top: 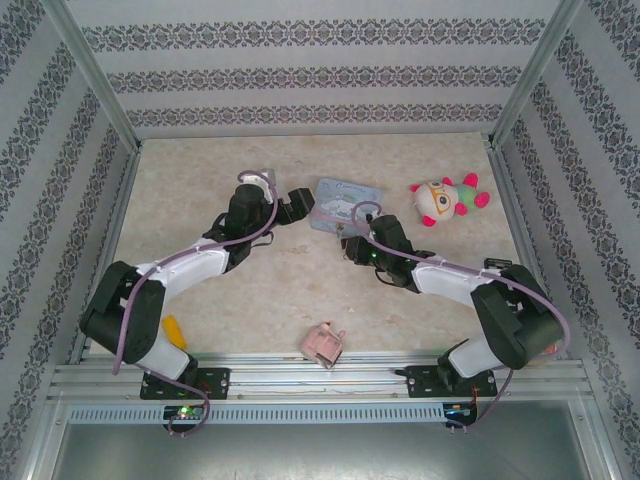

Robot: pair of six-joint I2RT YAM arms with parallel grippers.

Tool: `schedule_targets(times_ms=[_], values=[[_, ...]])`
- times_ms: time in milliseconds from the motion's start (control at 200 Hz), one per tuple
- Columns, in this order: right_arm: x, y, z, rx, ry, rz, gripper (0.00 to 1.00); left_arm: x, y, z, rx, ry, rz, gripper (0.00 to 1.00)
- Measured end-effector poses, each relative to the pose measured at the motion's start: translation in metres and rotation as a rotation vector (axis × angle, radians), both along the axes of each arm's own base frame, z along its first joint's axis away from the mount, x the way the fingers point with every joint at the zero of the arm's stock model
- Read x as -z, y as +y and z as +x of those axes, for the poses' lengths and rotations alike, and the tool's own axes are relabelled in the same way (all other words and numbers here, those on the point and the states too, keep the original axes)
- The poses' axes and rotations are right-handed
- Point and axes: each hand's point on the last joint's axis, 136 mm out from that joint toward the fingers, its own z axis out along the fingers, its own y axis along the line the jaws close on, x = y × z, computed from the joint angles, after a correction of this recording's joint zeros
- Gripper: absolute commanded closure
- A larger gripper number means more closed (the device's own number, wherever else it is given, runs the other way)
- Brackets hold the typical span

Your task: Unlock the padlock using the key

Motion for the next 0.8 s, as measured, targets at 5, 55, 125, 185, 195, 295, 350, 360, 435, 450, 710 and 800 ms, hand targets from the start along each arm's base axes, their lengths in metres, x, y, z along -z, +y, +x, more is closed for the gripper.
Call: schedule_targets(times_ms=[5,55,125,185,195,295,350,360,435,450,710,800], values=[[-0.001,0.000,0.000,0.000,-0.001,0.001,0.66,-0.001,0.000,0.000,-0.002,-0.003,0.002,0.01],[-0.005,-0.001,0.000,0.010,0.005,-0.002,0.63,-0.007,0.005,0.001,-0.014,-0.038,0.033,0.01],[-0.009,-0.002,0.002,0.025,0.014,-0.004,0.63,-0.014,0.012,0.004,-0.029,-0.070,0.057,0.01],[-0.011,-0.003,0.002,0.032,0.025,-0.009,0.62,-0.017,0.021,0.008,-0.050,-0.083,0.053,0.01],[-0.011,-0.003,0.003,0.034,0.027,-0.010,0.62,-0.018,0.024,0.009,-0.054,-0.087,0.051,0.01],[-0.010,-0.004,0.004,0.046,0.047,-0.028,0.59,-0.014,0.049,0.022,-0.100,-0.077,0.012,0.01],[-0.007,-0.005,0.006,0.052,0.063,-0.039,0.58,-0.007,0.060,0.030,-0.118,-0.052,-0.007,0.01],[-0.006,-0.004,0.006,0.054,0.067,-0.040,0.58,-0.005,0.062,0.032,-0.122,-0.045,-0.010,0.01],[0.000,-0.003,0.008,0.056,0.091,-0.055,0.57,0.012,0.069,0.041,-0.129,0.001,-0.020,0.01],[0.002,-0.003,0.009,0.057,0.096,-0.059,0.56,0.016,0.068,0.041,-0.128,0.011,-0.021,0.01],[0.025,0.004,0.022,0.058,0.166,-0.104,0.54,0.057,0.057,0.052,-0.095,0.106,-0.012,0.01],[0.031,0.007,0.027,0.057,0.179,-0.113,0.54,0.054,0.054,0.061,-0.086,0.088,0.002,0.01]])
